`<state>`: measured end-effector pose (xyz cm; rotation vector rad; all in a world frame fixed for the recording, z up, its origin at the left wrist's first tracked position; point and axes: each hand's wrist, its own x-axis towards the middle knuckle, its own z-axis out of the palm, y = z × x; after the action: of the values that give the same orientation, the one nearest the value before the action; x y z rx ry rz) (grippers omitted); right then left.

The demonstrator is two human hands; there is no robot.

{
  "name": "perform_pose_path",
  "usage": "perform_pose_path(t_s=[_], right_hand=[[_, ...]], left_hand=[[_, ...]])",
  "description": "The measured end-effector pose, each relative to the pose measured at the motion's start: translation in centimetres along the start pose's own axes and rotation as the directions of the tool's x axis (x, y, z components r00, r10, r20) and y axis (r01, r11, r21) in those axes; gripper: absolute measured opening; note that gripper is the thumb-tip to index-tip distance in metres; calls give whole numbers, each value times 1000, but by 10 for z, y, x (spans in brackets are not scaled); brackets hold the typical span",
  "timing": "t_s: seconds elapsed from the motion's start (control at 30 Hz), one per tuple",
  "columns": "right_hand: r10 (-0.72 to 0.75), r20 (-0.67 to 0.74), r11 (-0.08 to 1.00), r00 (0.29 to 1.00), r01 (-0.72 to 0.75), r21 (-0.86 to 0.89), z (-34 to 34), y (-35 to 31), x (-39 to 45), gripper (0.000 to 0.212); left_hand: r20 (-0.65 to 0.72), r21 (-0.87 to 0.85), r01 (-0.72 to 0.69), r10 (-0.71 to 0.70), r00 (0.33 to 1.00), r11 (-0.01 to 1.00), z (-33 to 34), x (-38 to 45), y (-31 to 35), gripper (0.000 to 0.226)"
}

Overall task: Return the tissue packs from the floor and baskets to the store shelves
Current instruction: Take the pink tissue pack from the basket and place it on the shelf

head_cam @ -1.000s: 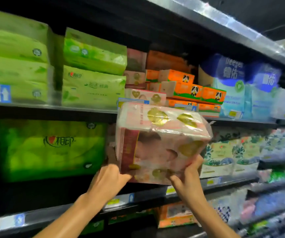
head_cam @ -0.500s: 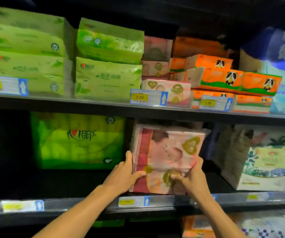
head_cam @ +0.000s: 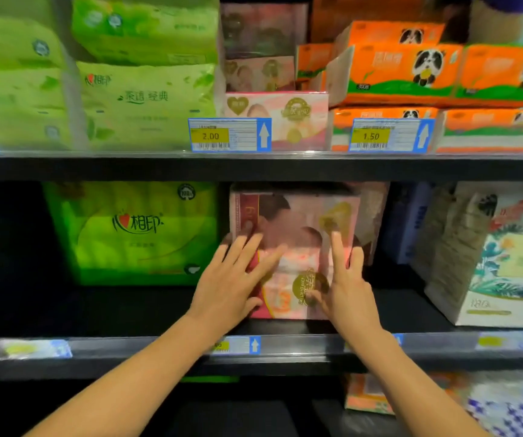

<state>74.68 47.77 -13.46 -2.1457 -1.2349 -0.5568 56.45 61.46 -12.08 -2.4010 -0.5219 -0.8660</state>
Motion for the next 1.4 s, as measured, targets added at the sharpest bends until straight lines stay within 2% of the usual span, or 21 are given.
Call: perform_pose_path(t_s=[0.03, 0.1, 0.2, 0.27, 0.3, 0.33, 0.4, 0.43, 0.47, 0.53, 0.7, 0.73, 0.83, 0.9, 0.93, 1.0, 1.03, 1.1, 1.17, 1.27, 1.4], right_hand=[[15, 18, 1000, 1000, -15, -17, 4, 0, 4, 117], [45, 71, 998, 996, -41, -53, 11, -2, 15, 86], [21, 193, 987, 981, 10, -160, 24, -7, 36, 44], [0, 287, 966, 958, 74, -246, 37, -10, 49, 27], [-5, 287, 953, 958, 91, -290, 45, -11, 54, 33], [-8, 237, 950, 972, 81, -301, 53, -11, 60, 54], [5, 86, 972, 996, 15, -236, 64, -12, 71, 117], [12, 79, 983, 997, 3, -184, 69, -12, 75, 133], [10, 92, 991, 996, 2, -133, 74, -11, 79, 138], [16, 98, 997, 995, -8, -74, 82, -8, 86, 137], [70, 176, 993, 982, -51, -107, 90, -12, 94, 141], [55, 194, 993, 980, -34, -110, 88, -12, 95, 142], [7, 297, 998, 955, 14, -68, 71, -9, 100, 135], [42, 409, 997, 912, -9, -82, 51, -8, 102, 111], [63, 480, 992, 875, 0, -130, 39, -10, 100, 89], [100, 581, 979, 808, 23, -201, 16, -18, 89, 50], [112, 564, 972, 818, 27, -233, 8, -21, 82, 44], [120, 423, 966, 898, -8, -259, -9, -27, 65, 43], [60, 243, 961, 968, 10, -277, -21, -27, 43, 45], [-84, 78, 941, 993, 105, -321, -36, -19, 12, 63], [-79, -27, 916, 997, 62, -396, -62, -12, -31, 64]], left_hand=[[57, 27, -26, 24, 998, 999, 3, 5, 0, 129], [174, 28, 32, -37, 984, 999, 12, 11, -3, 115], [327, 20, 127, -126, 937, 992, 28, 20, -10, 78], [357, 31, 203, -201, 912, 979, 34, 23, -15, 58], [348, 38, 231, -229, 909, 972, 38, 24, -17, 52], [324, 25, 240, -235, 916, 971, 44, 26, -18, 55], [267, -10, 200, -191, 945, 980, 53, 27, -20, 83], [226, -32, 180, -168, 960, 983, 56, 29, -23, 96], [172, -37, 159, -150, 974, 987, 59, 30, -24, 103], [80, -27, 133, -131, 988, 991, 71, 33, -30, 104], [16, -36, 124, -123, 992, 992, 77, 38, -30, 68], [32, -59, 128, -126, 992, 990, 76, 38, -30, 70], [198, -121, 149, -124, 972, 981, 63, 40, -31, 105], [251, -85, 157, -132, 959, 984, 54, 43, -34, 117], [255, -55, 165, -146, 956, 985, 51, 45, -35, 118], [289, -18, 188, -175, 941, 982, 31, 45, -28, 107], [314, -10, 205, -191, 930, 979, 20, 44, -23, 91], [318, -18, 264, -244, 916, 964, 0, 41, -12, 51], [251, -18, 195, -184, 950, 981, -17, 37, -5, 33], [166, -77, 91, -77, 983, 993, -24, 33, 0, 39], [136, -164, -16, 39, 990, 986, -34, 27, 9, 45]])
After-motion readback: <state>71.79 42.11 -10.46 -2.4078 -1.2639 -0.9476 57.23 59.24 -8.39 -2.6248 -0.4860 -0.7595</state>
